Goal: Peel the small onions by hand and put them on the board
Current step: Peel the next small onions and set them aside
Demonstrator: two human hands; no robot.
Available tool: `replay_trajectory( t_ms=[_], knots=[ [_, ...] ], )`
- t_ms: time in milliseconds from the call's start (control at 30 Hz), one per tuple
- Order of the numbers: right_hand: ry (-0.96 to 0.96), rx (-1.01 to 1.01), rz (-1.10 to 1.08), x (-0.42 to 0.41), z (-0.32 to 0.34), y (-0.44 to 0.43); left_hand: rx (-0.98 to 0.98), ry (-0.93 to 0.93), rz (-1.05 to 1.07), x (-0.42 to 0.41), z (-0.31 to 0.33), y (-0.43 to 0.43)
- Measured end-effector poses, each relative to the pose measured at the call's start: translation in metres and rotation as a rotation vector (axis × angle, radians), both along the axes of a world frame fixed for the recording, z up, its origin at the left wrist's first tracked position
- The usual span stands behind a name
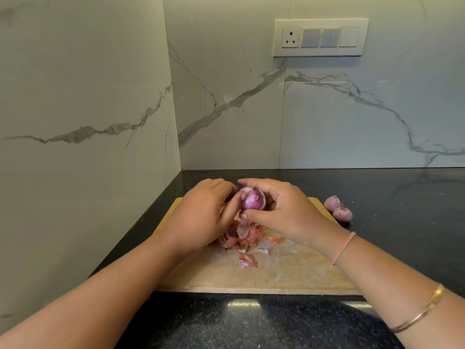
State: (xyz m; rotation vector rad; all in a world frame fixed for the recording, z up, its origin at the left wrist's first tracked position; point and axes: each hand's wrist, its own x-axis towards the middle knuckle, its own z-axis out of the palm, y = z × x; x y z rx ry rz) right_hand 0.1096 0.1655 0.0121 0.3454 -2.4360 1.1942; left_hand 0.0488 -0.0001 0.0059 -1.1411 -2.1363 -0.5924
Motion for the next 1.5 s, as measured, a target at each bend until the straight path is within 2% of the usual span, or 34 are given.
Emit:
replay_trajectory(
  t_ms=[100, 233, 367, 533, 800, 1067, 1167, 1300, 1500],
  knots=[
    [-0.015, 0.011, 0.0, 0.0, 0.0, 0.0, -0.063, 0.144, 0.05, 0.0, 0.0, 0.0],
    [-0.026, -0.027, 0.036, 0.0, -0.001, -0.001, -0.032, 0.181, 0.066, -0.002, 0.0, 0.0],
    [-0.018, -0.103, 0.099, 0.0, 0.001, -0.001, 0.066, 0.078, 0.054, -0.001, -0.003, 0.0],
    [-0.021, -0.142, 0.161, -0.001, 0.001, -0.003, 0.217, -0.24, 0.081, 0.004, -0.004, 0.006],
    [-0.012, -0.119, 0.148, -0.004, -0.002, 0.0, 0.064, -0.139, 0.232, 0.004, 0.0, 0.007],
    [0.036, -0.115, 0.216, 0.0, 0.002, -0.003, 0.037, -0.197, 0.322, -0.004, -0.003, 0.005],
    [0.04, -0.157, 0.209, 0.0, 0.004, 0.001, 0.073, -0.205, 0.272, -0.01, -0.005, 0.001],
    [0.005, -0.096, 0.099, -0.003, 0.0, 0.005, 0.078, -0.218, 0.193, -0.007, -0.004, 0.0],
    [0.023, -0.074, 0.04, -0.006, -0.002, 0.007, 0.268, -0.224, -0.027, 0.002, -0.001, 0.001]
  ],
)
